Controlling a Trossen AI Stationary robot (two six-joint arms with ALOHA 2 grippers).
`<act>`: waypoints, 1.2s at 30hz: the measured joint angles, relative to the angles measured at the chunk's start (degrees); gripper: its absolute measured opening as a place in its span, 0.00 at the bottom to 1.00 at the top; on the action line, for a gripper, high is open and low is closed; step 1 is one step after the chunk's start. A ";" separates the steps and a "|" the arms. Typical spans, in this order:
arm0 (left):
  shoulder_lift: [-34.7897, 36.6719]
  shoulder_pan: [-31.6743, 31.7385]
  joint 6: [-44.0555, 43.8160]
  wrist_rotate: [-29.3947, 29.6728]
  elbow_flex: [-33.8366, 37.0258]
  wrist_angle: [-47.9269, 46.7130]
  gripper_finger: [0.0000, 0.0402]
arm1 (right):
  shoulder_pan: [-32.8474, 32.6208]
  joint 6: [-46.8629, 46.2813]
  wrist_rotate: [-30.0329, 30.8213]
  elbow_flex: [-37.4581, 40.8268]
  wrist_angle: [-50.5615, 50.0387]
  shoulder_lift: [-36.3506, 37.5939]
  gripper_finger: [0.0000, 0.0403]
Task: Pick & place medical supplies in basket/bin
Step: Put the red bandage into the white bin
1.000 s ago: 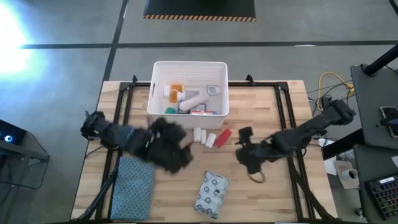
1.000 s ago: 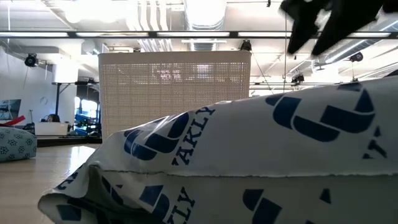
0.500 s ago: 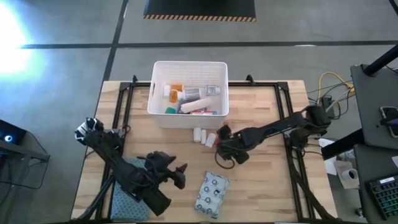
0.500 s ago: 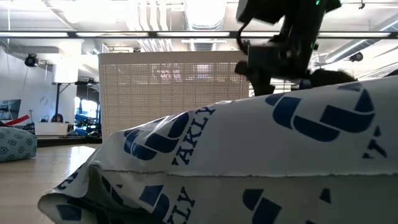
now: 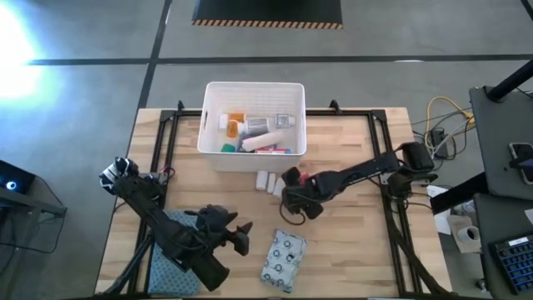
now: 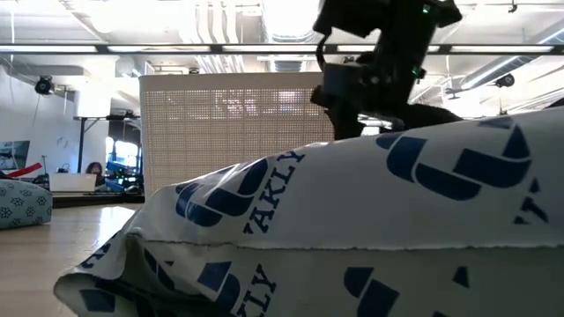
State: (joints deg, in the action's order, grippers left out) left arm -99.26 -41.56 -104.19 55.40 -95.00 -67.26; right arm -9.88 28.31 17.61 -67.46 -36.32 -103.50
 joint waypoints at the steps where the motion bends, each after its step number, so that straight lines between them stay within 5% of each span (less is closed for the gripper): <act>1: 0.00 -0.02 0.03 0.00 0.00 0.00 0.70 | 0.39 0.28 -1.31 -0.02 0.34 -0.06 0.61; 14: 0.00 0.00 0.12 -0.07 0.11 0.25 0.70 | 3.77 -2.91 -3.96 0.39 -2.24 -4.40 0.59; 28: 0.00 -0.07 0.16 -0.20 0.13 -0.23 0.70 | 3.42 -16.52 -4.53 0.26 -9.46 -2.26 0.12; 36: 0.00 -0.56 4.45 -0.20 -0.21 -0.21 0.70 | -1.28 -37.17 -16.27 -5.78 -15.30 8.71 0.10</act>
State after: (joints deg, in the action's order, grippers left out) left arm -99.26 -42.12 -99.74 55.19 -95.21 -67.47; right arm -11.16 -8.86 1.34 -73.24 -51.62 -94.80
